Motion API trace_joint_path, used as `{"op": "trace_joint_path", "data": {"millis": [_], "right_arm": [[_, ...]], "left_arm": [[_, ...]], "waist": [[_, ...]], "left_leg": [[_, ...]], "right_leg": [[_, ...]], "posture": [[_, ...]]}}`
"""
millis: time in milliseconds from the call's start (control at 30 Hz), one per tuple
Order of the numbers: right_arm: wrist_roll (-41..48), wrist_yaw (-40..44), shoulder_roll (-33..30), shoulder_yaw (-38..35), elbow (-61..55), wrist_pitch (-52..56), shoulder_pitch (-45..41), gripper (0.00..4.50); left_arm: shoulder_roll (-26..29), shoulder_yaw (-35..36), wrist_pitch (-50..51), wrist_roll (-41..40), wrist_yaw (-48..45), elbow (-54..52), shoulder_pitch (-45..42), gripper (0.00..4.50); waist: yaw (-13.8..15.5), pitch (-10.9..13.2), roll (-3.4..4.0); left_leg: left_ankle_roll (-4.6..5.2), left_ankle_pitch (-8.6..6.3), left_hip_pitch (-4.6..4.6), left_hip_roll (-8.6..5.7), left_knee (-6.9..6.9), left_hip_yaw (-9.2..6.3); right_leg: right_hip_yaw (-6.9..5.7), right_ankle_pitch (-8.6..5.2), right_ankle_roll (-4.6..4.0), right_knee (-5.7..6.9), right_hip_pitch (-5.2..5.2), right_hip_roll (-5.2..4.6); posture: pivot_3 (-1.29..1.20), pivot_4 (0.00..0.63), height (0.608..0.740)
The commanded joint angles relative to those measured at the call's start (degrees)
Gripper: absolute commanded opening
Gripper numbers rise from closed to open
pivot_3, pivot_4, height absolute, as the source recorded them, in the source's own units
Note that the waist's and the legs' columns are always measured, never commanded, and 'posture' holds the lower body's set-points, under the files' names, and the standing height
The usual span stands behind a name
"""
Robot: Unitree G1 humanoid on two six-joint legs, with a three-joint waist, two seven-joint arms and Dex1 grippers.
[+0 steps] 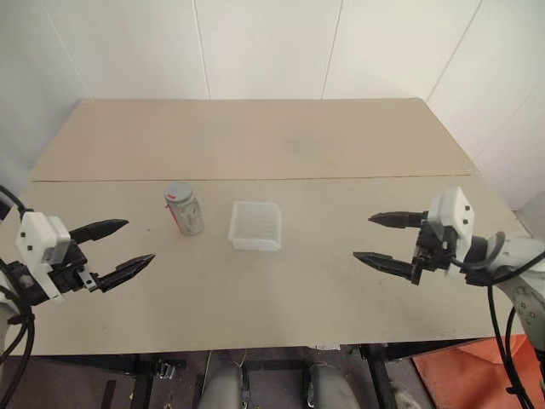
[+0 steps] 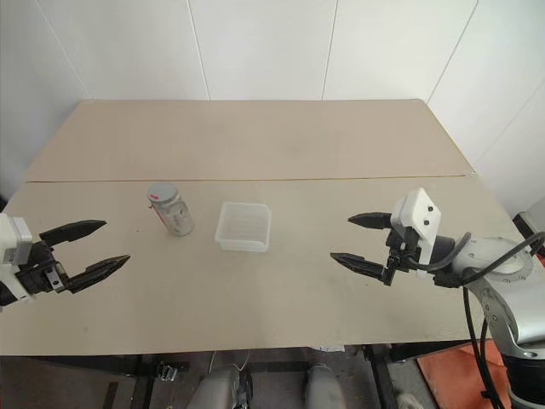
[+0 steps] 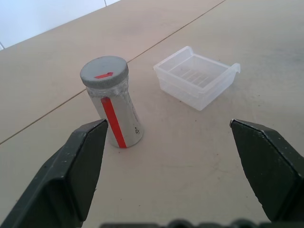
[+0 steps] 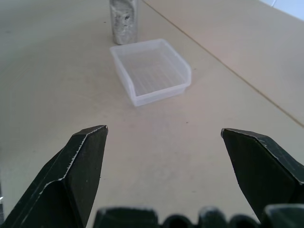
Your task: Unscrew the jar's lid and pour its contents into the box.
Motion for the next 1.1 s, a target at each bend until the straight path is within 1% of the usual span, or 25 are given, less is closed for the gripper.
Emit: {"op": "trace_joint_path", "data": {"millis": [33, 167, 267, 367, 500, 633, 767, 1100], "right_arm": [[0.4, -0.6, -0.3, -1.9, -3.2, -0.5, 0.5, 4.5], [-0.6, -1.2, -0.5, -1.3, -3.6, -1.0, -0.1, 4.5], [-0.3, -1.8, 0.0, -0.4, -4.0, -0.7, -3.1, 4.5], [-1.0, -2.4, 0.3, 1.8, -3.7, -0.3, -7.0, 4.5], [-2.5, -2.9, 0.2, 5.1, -3.2, 0.5, -10.7, 4.5], [-1.8, -3.0, 0.8, 6.6, -4.7, 1.0, -12.5, 4.5], [-1.3, -2.7, 1.0, 6.4, -5.3, 1.0, -13.4, 4.5], [-0.7, -3.7, 0.7, 4.5, -8.0, 1.3, -12.1, 4.5]], "left_arm": [[-0.9, -0.1, -1.2, -0.1, 1.2, -1.1, -0.8, 4.48], [-3.3, -0.6, -0.7, 1.0, 5.2, -1.6, -1.1, 4.48], [-5.2, -2.1, -1.0, 3.9, 9.4, -1.6, -1.3, 4.48], [-8.2, -5.7, -1.3, 6.6, 14.4, -2.0, -3.0, 4.48], [-11.9, -11.1, -4.4, 11.2, 18.1, 0.4, -5.8, 4.48], [-13.9, -13.2, -7.0, 12.9, 19.3, 5.3, -9.5, 4.48], [-14.3, -14.4, -8.3, 13.7, 19.7, 10.8, -14.7, 4.48], [-15.2, -19.8, -13.5, 16.2, 16.0, 28.2, -28.2, 4.48]], "waist": [[0.0, 0.0, 0.0], [0.0, 0.0, 0.0], [-0.2, 0.0, 0.0], [-0.1, 0.0, 0.0], [0.1, 0.0, -0.02], [0.1, 0.0, -0.01], [0.1, 0.0, -0.02], [0.1, 0.0, -0.02]], "left_leg": [[0.0, 0.0, 0.0, 0.0, 0.0, 0.0], [0.0, 0.0, 0.0, 0.0, 0.0, 0.0], [0.0, 0.0, 0.01, 0.01, 0.0, 0.0], [0.0, 0.0, 0.05, 0.01, 0.0, 0.0], [0.0, 0.0, 0.01, -0.04, 0.01, -0.01], [0.0, 0.0, -0.03, -0.05, 0.01, -0.02], [0.0, 0.0, -0.01, -0.06, 0.01, -0.02], [0.01, 0.0, -0.05, -0.12, 0.05, -0.04]], "right_leg": [[0.0, 0.0, 0.0, 0.0, 0.0, 0.0], [0.0, 0.0, 0.0, 0.0, 0.0, 0.0], [0.02, 0.01, -0.01, 0.01, 0.0, 0.0], [0.04, 0.02, -0.01, 0.03, 0.02, -0.01], [0.01, 0.03, -0.02, 0.01, 0.03, -0.03], [-0.02, 0.03, -0.02, 0.01, -0.01, -0.04], [-0.02, 0.04, -0.02, 0.03, 0.0, -0.04], [-0.09, 0.07, 0.03, 0.01, 0.03, -0.04]], "posture": [[0.0, 0.15, 0.74], [0.0, 0.15, 0.74], [0.0, 0.15, 0.74], [0.0, 0.15, 0.74], [0.0, 0.15, 0.74], [0.0, 0.15, 0.74], [0.0, 0.15, 0.74], [0.0, 0.15, 0.74]]}}
